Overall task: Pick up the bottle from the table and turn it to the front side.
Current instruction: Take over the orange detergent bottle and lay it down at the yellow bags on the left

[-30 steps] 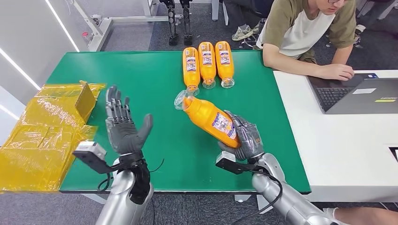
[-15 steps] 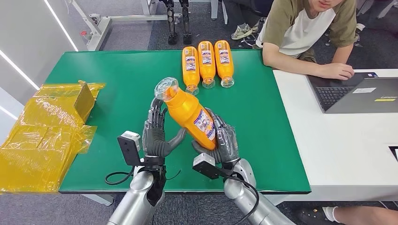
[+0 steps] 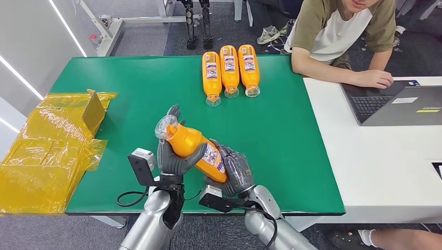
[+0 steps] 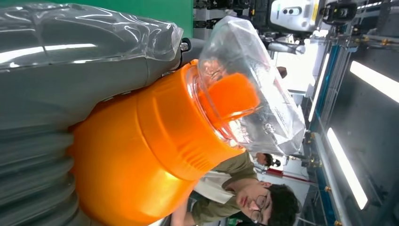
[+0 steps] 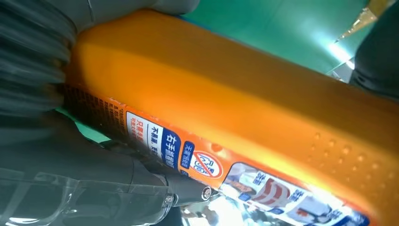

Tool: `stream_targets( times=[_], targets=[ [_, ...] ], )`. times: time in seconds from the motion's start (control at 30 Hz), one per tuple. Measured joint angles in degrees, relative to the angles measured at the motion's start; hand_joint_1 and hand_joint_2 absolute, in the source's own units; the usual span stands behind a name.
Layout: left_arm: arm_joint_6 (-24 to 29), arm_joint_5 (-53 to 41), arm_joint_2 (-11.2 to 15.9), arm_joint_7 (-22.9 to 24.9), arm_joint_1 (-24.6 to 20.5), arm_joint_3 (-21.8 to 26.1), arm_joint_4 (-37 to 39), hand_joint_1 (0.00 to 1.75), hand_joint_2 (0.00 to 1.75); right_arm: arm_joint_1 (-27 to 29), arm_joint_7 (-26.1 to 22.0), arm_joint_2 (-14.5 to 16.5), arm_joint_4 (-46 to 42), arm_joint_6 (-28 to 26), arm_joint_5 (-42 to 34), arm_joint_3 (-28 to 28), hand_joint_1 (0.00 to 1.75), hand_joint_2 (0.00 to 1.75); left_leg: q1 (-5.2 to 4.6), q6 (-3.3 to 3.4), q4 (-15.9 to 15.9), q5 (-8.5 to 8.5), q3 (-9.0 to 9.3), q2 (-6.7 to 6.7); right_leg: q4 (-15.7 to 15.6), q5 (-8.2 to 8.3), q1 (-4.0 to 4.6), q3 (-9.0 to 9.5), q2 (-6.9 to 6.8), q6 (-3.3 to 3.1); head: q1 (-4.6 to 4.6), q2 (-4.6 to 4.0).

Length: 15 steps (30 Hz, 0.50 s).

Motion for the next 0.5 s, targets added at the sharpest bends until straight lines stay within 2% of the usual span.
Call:
stream_targets(
  times=[0.2, 0.33, 0.5],
  targets=[
    [0.7, -0.2, 0.0, -0.7, 0.2, 0.6, 0.3, 0.0, 1.75, -0.9, 0.7, -0.5, 0.2, 2.3, 4.9, 0.2, 1.75, 1.75, 0.0, 0.0, 0.0, 0.0, 0.0, 0.01, 0.0, 0.0, 0.0, 0.0, 0.0, 0.0, 0.0, -0.01],
    [0.2, -0.6, 0.0, -0.7, 0.2, 0.7, 0.3, 1.75, 1.75, -1.1, 0.7, -0.7, 0.2, 2.8, 6.0, 0.2, 1.75, 1.75, 0.0, 0.0, 0.0, 0.0, -0.01, 0.01, 0.0, 0.0, 0.0, -0.02, 0.01, 0.0, 0.01, 0.0],
    [-2.0, -1.0, 0.0, -1.1, 0.2, 0.7, 0.3, 1.75, 1.75, -1.4, 0.7, -0.7, 0.4, 2.7, 7.2, -0.3, 1.75, 1.75, 0.0, 0.0, 0.0, 0.0, -0.03, 0.01, 0.0, 0.0, 0.0, -0.03, 0.0, 0.0, 0.0, -0.01]
  ],
)
